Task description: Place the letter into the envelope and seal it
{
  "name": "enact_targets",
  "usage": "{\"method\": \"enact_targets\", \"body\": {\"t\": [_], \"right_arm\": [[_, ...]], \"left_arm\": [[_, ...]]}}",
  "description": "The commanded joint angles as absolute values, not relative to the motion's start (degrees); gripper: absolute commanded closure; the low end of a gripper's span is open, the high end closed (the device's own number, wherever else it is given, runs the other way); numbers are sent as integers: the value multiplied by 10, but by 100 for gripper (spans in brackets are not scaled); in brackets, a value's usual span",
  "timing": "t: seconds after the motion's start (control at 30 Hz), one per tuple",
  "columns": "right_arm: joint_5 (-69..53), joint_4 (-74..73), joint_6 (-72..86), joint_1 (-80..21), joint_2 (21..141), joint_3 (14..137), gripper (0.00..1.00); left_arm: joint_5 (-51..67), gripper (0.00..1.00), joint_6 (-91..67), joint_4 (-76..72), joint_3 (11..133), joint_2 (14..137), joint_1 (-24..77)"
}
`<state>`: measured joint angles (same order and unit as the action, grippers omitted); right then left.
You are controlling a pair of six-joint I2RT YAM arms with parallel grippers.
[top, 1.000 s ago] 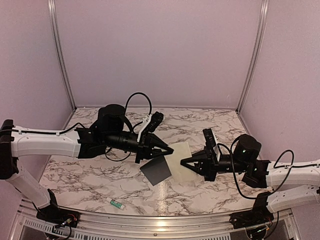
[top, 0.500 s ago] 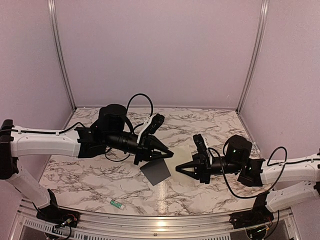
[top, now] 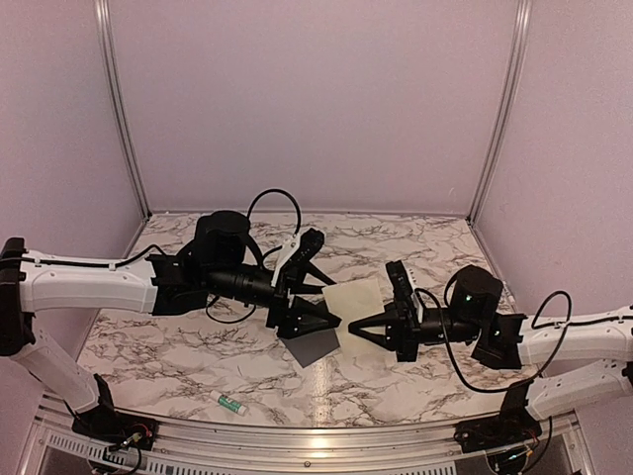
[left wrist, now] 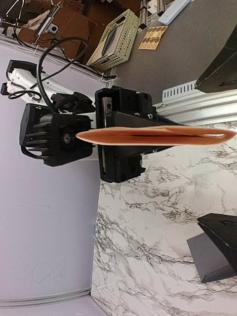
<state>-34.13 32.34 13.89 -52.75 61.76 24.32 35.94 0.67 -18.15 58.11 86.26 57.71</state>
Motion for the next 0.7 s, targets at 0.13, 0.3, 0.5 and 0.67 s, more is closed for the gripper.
{"method": "enact_targets", "body": {"t": [0.13, 0.3, 0.5, 0.67], "right_arm": [[-316, 405, 176, -533, 564, 236, 100], [-328, 449, 179, -533, 568, 227, 100], [-306, 459, 175, -533, 555, 215, 100], [-304, 466, 172, -533, 548, 207, 100]], "left_arm": [[358, 24, -40, -253, 542, 869, 582], [370, 40, -77, -298, 548, 894, 593], [387, 46, -85, -309, 564, 923, 611], [366, 67, -113, -331, 569, 937, 621]]}}
